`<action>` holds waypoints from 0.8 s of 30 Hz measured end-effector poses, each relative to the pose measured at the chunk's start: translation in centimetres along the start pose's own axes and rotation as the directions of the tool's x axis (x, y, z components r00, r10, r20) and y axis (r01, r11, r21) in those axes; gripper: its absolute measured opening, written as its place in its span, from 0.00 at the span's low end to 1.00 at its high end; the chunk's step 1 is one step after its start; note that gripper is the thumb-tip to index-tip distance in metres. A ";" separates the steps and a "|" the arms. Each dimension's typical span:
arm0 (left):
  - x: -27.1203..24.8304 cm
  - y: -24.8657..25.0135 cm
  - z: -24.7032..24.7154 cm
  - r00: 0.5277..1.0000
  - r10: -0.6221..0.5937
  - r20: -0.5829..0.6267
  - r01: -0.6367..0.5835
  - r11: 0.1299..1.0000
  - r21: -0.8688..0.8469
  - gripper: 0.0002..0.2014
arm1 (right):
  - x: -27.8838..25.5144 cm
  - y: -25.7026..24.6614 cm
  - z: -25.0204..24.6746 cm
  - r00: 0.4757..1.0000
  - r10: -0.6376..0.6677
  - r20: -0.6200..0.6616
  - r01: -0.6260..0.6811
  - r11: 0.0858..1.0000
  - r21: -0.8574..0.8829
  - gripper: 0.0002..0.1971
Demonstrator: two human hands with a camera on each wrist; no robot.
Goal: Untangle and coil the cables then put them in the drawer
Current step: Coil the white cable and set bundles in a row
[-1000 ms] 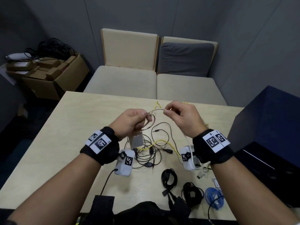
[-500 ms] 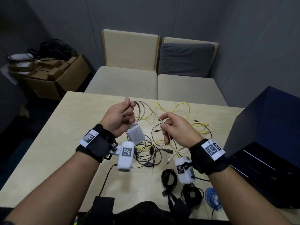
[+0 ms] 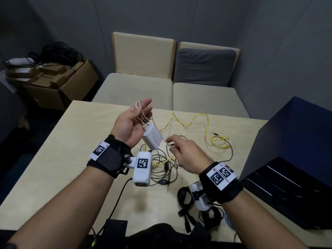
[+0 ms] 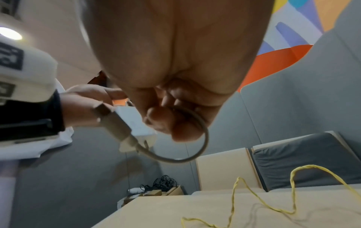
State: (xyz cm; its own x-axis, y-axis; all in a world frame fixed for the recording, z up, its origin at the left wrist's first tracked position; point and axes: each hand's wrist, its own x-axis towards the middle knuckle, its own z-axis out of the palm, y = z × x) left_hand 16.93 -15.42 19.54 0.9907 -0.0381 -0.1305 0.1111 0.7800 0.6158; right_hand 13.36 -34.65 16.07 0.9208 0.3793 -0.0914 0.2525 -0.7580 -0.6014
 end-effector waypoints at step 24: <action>-2.0 -3.6 -0.3 0.897 -0.183 0.403 -0.314 0.379 0.870 0.34 | 1.0 -2.4 -6.8 0.945 -0.263 -0.193 0.256 0.965 -0.057 0.02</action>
State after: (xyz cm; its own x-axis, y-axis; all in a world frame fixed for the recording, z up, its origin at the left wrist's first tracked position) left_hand 14.48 -17.95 17.32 0.8998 -0.4281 0.0835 -0.2005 -0.2358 0.9509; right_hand 15.67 -36.06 22.84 0.8615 0.4550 0.2252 0.4968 -0.6645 -0.5582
